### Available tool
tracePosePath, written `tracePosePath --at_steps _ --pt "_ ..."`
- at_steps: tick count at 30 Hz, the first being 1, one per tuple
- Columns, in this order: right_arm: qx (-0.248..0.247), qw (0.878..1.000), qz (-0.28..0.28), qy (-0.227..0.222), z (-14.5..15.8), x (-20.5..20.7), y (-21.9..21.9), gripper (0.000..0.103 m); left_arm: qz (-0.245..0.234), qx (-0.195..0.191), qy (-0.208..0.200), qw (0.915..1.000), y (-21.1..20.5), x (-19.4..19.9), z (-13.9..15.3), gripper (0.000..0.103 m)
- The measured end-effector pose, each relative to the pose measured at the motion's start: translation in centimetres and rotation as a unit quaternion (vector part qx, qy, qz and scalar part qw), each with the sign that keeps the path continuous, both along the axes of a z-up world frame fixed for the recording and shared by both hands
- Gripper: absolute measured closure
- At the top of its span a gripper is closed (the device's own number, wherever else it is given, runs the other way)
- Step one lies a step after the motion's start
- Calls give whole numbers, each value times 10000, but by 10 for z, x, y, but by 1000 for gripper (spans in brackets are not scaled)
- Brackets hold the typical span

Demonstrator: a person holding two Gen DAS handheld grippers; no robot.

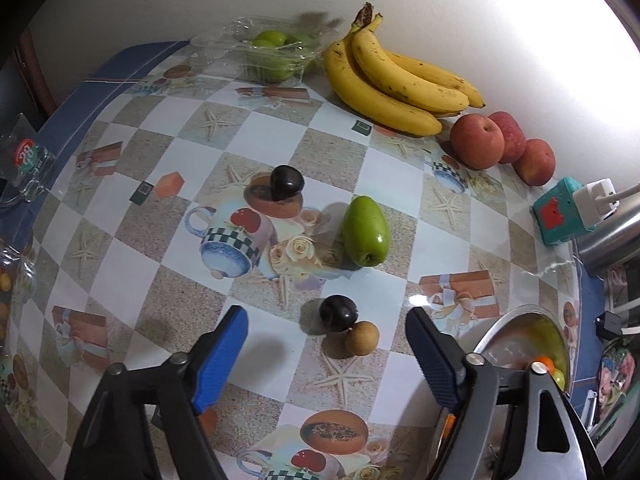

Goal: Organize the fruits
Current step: 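Withdraw both open tools from the bowl toward the remaining fruit, then move the right gripper around the small brown kiwi while the left approaches the dark plum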

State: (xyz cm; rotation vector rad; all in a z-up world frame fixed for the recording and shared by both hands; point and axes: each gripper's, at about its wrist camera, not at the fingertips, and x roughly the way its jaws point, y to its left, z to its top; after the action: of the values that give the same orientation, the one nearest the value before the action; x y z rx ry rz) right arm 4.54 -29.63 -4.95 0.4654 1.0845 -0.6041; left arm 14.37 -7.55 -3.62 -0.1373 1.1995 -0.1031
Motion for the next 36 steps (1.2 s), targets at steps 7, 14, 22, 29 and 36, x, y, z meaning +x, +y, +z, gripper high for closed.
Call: tracePosePath --at_steps 7,14,22,29,36 --pt "-6 10000 73 -28 0 2 4 2 100 71 -31 9999 5 1 1 5" --pt "-71 9998 163 -53 2 5 8 0 97 125 -104 9998 8 1 5 0" --pt "-100 9995 307 -75 4 9 15 0 77 129 -116 9998 13 2 8 0" --pt "-112 9967 797 -100 5 20 38 0 201 400 -321 9985 30 7 16 0" --pt "52 9921 1234 -221 8 31 64 0 380 832 -517 9945 60 14 24 0"
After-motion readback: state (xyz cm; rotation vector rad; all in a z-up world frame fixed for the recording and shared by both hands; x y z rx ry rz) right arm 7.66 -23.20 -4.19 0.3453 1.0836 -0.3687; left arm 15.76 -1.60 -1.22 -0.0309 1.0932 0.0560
